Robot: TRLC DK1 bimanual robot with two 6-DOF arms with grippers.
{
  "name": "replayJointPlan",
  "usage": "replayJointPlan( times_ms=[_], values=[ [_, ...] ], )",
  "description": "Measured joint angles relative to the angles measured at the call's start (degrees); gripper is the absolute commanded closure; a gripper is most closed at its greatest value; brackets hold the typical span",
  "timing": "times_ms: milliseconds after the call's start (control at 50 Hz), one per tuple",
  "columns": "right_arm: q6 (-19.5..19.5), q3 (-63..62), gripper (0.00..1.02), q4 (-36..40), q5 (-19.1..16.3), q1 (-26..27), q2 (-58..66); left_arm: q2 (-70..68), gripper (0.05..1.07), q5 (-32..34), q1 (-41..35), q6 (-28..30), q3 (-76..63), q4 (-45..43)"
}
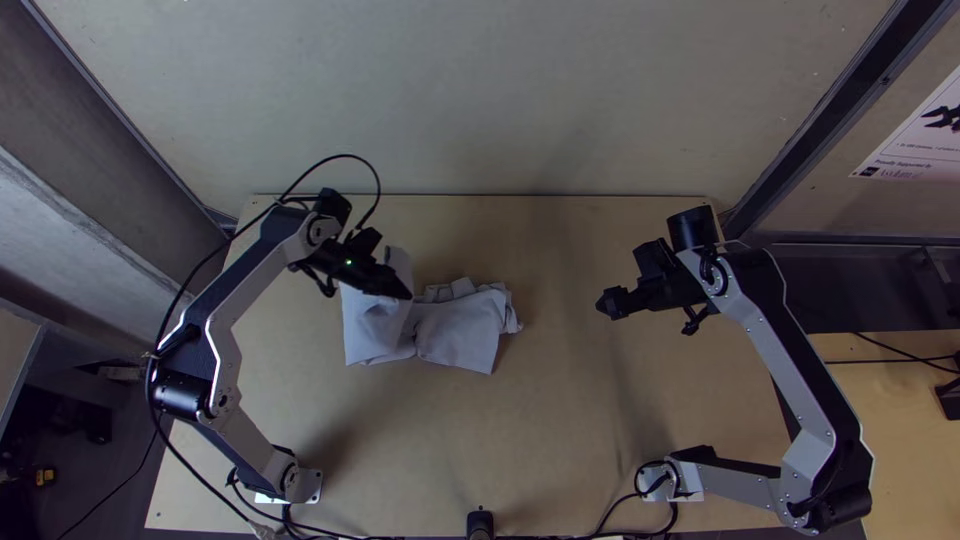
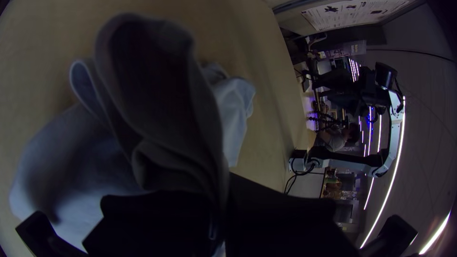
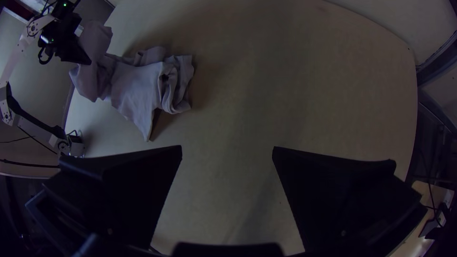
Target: Fold the t-shirt
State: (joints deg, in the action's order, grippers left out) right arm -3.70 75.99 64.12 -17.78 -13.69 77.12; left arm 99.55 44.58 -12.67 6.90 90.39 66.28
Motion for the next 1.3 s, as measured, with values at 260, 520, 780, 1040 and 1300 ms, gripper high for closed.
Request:
replayJointPlan(
  times_ms=[260,520,780,1040,1300],
  values=[
    [-0.66,-0.70,0.15,0.11,0.00,1.03,-0.87,3.82,1.05,0.04,-5.42,-4.22,5.07,-2.12],
    [-1.05,-1.62,0.15,1.14,0.00,3.10,-1.95,6.88,1.05,0.02,-8.63,-6.12,6.78,-4.11],
    [-1.25,-2.51,0.14,1.29,0.00,4.13,-2.56,10.97,1.05,0.02,-12.50,-8.44,11.19,-5.88],
    [-1.27,-2.51,0.14,1.31,0.02,5.16,-2.58,16.37,1.05,0.39,-15.19,-10.01,17.07,-6.54],
    [-1.27,-2.51,0.14,1.33,0.00,5.25,-2.78,20.65,1.05,0.46,-17.40,-10.99,19.41,-7.74]
  ],
)
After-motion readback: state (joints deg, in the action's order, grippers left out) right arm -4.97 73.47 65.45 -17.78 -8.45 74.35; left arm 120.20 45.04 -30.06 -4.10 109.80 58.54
